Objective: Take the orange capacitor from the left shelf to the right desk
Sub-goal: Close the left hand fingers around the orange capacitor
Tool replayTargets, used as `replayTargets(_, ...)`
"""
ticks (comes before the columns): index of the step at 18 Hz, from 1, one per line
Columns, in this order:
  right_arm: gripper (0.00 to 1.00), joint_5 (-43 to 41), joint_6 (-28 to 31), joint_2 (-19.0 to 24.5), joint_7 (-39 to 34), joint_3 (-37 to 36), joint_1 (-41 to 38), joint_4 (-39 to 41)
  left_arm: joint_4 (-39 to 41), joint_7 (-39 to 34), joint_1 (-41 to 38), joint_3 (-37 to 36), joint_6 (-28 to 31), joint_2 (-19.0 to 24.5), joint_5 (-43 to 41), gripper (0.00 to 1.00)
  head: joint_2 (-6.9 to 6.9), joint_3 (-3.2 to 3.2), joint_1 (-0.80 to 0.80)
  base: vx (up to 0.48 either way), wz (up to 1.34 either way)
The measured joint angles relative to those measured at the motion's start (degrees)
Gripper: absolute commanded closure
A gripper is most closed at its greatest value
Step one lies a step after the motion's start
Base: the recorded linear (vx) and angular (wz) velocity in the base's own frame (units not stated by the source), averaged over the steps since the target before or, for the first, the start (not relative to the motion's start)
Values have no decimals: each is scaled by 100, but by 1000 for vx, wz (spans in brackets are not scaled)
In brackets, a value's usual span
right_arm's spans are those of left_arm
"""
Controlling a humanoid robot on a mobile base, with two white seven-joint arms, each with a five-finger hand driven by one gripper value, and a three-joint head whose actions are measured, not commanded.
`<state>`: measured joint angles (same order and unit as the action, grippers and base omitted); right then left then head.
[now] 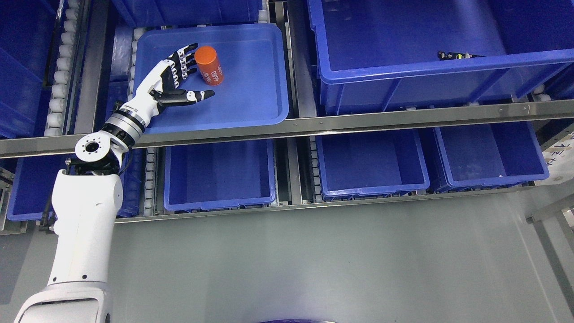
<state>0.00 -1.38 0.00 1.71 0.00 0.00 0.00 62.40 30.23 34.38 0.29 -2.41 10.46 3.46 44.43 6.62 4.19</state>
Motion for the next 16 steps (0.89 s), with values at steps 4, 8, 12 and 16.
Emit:
replayTargets(4,0,0,0,0,0,0,0,0,-90,-21,67,-10,-78,-61,-186,23,0,0,0,0,0)
replayTargets(8,0,0,0,0,0,0,0,0,-158,2,134,-16,-137,-126,-280,66,0,0,0,0,0)
replayTargets(12,0,0,1,0,0,0,0,0,-214,40,154,133,-673,-239,-316,97,0,0,0,0,0)
replayTargets(16,0,0,1,0,0,0,0,0,-285,60,133,322,-1107,-338,-332,92,0,0,0,0,0)
